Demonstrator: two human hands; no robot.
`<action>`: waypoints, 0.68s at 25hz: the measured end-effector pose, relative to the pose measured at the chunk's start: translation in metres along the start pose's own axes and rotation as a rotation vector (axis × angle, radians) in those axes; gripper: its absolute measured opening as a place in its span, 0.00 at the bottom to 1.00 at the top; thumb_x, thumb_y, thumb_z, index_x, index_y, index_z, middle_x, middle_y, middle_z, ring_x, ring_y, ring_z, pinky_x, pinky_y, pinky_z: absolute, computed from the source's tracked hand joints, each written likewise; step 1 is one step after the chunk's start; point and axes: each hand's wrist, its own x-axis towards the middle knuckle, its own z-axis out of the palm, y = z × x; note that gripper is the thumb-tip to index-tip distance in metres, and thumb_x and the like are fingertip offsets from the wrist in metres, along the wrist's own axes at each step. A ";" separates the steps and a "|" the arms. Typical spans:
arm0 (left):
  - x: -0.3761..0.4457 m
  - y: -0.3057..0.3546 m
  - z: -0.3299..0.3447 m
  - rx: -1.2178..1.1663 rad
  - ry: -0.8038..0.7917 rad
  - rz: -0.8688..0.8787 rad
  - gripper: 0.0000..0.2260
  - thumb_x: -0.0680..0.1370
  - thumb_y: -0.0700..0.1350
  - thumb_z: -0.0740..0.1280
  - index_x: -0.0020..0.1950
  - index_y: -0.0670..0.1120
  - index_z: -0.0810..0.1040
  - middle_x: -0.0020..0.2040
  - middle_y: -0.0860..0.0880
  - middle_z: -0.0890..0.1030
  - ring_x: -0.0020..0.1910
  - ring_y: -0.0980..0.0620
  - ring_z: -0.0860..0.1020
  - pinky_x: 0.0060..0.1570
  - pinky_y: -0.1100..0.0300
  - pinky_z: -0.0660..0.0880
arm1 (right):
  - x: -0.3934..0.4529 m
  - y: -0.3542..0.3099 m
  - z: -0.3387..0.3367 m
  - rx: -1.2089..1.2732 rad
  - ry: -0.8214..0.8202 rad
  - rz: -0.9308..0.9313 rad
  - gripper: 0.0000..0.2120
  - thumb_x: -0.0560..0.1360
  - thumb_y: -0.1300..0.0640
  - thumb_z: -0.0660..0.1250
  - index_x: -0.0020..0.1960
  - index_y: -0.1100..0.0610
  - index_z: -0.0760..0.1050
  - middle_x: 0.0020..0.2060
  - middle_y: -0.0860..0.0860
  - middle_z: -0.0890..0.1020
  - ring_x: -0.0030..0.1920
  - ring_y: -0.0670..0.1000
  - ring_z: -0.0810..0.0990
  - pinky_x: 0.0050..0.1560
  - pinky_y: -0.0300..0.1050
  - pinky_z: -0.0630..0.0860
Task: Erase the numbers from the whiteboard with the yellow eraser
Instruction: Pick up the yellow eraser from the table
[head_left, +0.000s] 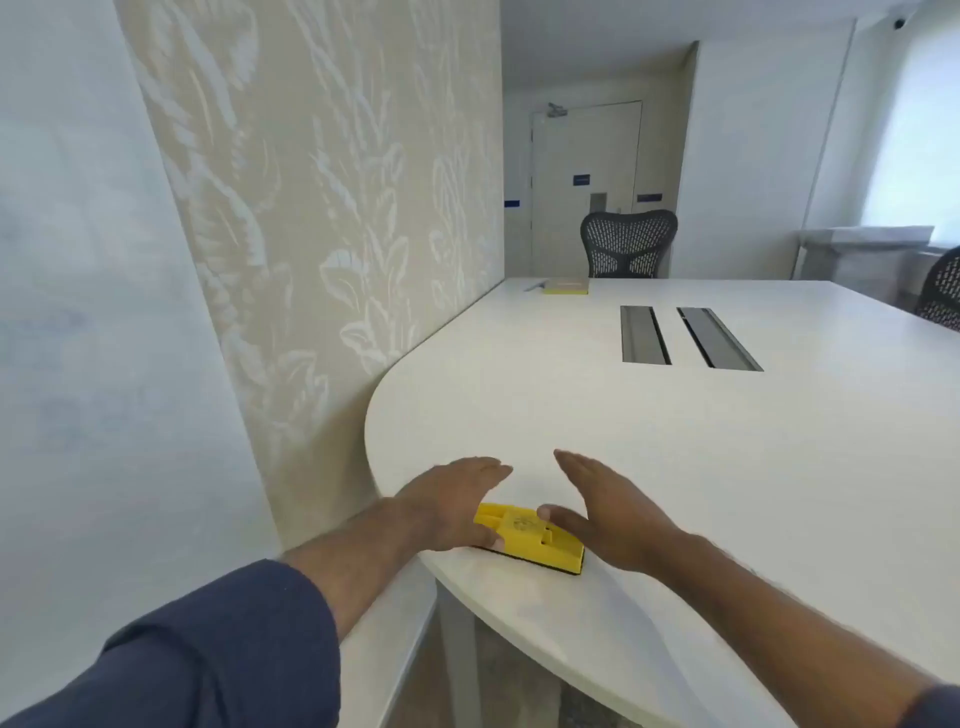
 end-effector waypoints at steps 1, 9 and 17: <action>0.004 0.003 0.005 -0.016 -0.029 0.004 0.43 0.76 0.60 0.71 0.84 0.51 0.51 0.84 0.50 0.53 0.82 0.51 0.53 0.79 0.55 0.53 | 0.000 -0.001 0.005 0.014 -0.047 -0.001 0.47 0.71 0.26 0.52 0.80 0.53 0.49 0.78 0.49 0.57 0.77 0.48 0.54 0.74 0.42 0.53; 0.011 0.000 0.038 -0.099 -0.026 -0.045 0.31 0.79 0.52 0.70 0.80 0.49 0.63 0.74 0.49 0.70 0.72 0.47 0.70 0.70 0.49 0.67 | 0.008 -0.001 0.043 -0.096 -0.141 -0.065 0.26 0.73 0.38 0.67 0.64 0.53 0.69 0.53 0.49 0.74 0.54 0.52 0.71 0.54 0.48 0.69; -0.015 -0.012 0.016 0.015 0.095 -0.086 0.27 0.76 0.54 0.72 0.73 0.48 0.71 0.64 0.49 0.74 0.62 0.47 0.73 0.59 0.51 0.71 | 0.025 -0.024 0.039 -0.090 -0.020 -0.203 0.24 0.74 0.45 0.69 0.67 0.49 0.69 0.54 0.48 0.75 0.55 0.51 0.71 0.50 0.44 0.65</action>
